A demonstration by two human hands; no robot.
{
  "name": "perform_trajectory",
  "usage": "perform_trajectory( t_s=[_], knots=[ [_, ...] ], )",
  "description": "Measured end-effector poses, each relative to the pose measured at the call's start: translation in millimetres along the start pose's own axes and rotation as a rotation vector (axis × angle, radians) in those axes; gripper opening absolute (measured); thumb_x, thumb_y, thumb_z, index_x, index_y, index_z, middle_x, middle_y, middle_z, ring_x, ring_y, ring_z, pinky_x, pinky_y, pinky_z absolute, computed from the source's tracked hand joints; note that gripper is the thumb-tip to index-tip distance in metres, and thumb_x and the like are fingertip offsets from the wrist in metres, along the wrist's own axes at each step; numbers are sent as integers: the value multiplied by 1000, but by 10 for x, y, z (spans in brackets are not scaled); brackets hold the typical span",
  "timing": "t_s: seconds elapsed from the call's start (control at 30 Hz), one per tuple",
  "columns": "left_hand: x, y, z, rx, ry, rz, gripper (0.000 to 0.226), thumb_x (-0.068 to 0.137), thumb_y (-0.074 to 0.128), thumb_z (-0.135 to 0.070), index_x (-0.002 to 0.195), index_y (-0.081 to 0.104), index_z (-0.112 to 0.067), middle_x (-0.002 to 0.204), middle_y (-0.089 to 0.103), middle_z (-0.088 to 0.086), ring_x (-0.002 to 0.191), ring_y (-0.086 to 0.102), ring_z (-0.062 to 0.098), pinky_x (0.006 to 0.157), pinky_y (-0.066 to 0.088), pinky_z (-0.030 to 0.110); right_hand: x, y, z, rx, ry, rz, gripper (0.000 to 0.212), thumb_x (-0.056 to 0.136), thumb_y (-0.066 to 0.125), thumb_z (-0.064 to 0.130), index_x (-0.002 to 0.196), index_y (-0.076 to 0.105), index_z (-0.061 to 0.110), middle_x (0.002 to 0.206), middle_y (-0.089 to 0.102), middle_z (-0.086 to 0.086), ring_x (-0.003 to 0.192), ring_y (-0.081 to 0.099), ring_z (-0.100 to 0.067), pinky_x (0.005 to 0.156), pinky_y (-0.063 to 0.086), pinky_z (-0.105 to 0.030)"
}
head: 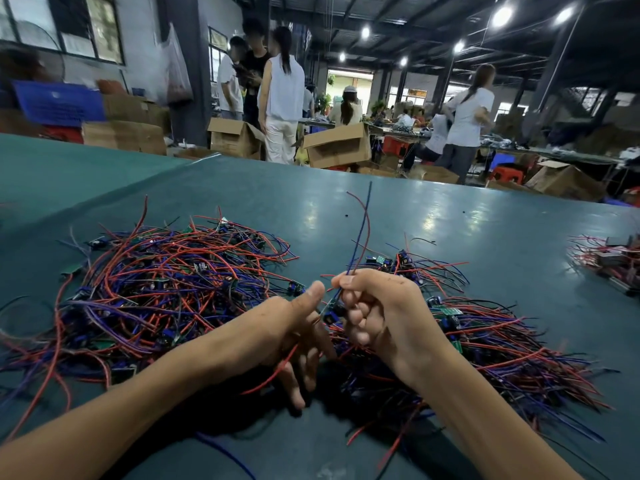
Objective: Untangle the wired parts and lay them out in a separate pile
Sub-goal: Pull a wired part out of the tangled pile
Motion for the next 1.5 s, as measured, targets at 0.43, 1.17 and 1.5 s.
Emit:
perform_trajectory(
  t_s=[0.43, 1.17, 1.5],
  knots=[
    [-101, 237, -158, -234, 202, -18, 32, 92, 65, -34, 82, 73, -5, 69, 59, 14, 53, 65, 26, 48, 56, 32, 11, -35, -8, -83, 89, -48, 19, 89, 72, 19, 75, 78, 8, 59, 52, 4, 41, 42, -2, 35, 29, -14],
    [-134, 308, -139, -231, 199, 127, 40, 92, 69, -38, 85, 72, 2, 59, 59, 15, 47, 62, 23, 46, 52, 27, 115, -539, 247, 248, -103, -348, 11, 95, 65, 8, 92, 69, -2, 59, 55, 3, 45, 46, -2, 36, 32, -13],
    [19, -42, -197, -571, 336, -215, 48, 87, 68, -47, 106, 78, -4, 73, 46, 2, 59, 47, 9, 50, 46, 25, 75, -268, 182, 8, -138, -202, 29, 100, 61, 31, 105, 69, 4, 74, 65, -6, 56, 59, -12, 44, 39, -20]
  ],
)
Point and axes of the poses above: each hand's wrist, its own x-axis towards the middle knuckle, its own y-axis out of the palm, z = x × y, the point moved 6 cm from there along x, towards the middle knuckle
